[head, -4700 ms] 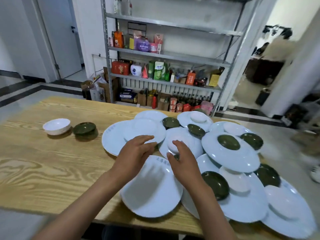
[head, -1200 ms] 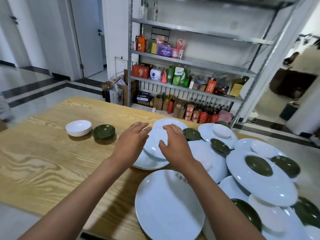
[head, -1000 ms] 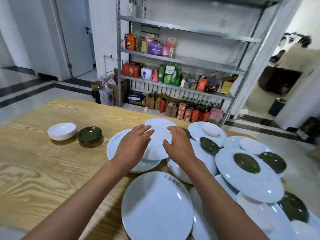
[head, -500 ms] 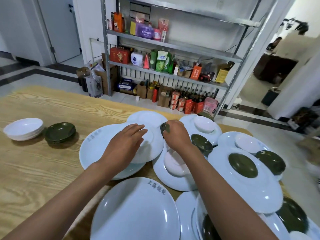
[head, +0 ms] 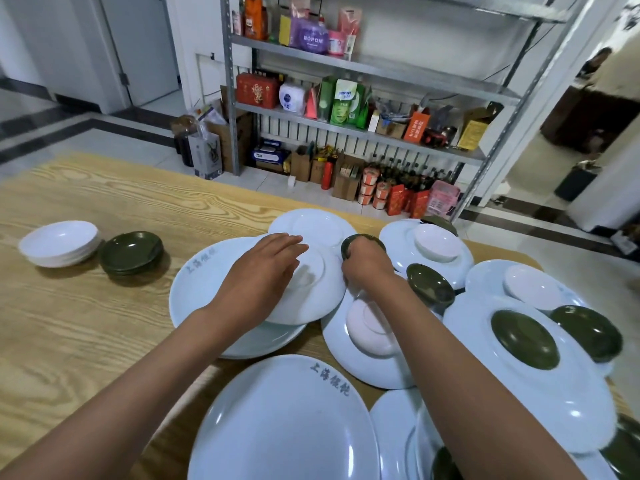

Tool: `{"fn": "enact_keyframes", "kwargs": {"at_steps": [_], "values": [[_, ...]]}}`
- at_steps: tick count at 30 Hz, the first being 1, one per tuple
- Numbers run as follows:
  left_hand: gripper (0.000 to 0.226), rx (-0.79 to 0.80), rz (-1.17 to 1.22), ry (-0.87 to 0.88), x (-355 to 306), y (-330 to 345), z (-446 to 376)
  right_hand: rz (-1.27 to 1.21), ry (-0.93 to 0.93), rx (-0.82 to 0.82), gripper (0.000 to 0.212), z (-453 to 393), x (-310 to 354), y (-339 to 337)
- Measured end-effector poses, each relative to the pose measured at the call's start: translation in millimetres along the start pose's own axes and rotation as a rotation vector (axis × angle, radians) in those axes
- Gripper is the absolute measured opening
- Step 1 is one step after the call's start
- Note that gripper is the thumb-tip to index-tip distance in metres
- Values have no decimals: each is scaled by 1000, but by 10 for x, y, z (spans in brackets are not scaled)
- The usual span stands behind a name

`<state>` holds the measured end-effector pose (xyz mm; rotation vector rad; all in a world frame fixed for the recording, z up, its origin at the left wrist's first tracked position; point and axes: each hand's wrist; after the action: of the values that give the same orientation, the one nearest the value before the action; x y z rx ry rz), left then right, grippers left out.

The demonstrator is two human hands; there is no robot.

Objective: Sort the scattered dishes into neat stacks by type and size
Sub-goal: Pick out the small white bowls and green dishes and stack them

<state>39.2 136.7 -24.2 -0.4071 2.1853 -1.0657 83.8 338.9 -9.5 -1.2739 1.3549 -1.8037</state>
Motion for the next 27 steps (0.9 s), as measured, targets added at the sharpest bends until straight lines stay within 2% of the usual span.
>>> {"fn": "enact_keyframes", "kwargs": {"at_steps": [8, 13, 15, 20, 27], "values": [[30, 11, 28, -7, 22, 6, 26, 114, -39, -82, 23, 27, 43, 22], [29, 14, 15, -6, 26, -63, 68, 92, -85, -326, 18, 74, 104, -41], [30, -1, 24, -19, 22, -140, 87, 52, -166, -404, 21, 131, 190, -74], [39, -60, 58, -122, 27, -398, 138, -108, -505, -489, 21, 448, 570, -146], [39, -181, 81, -222, 117, -901, 330, -197, -702, -435, 23, 904, 1205, -212]]}}
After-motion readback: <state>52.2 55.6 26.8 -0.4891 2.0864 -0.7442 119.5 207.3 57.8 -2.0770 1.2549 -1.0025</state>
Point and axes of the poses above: each hand's wrist, its own z-axis away from the middle knuckle, its own y-axis out of the palm, x = y × z, and after that the axes turned 10 degrees about -y, right-handed
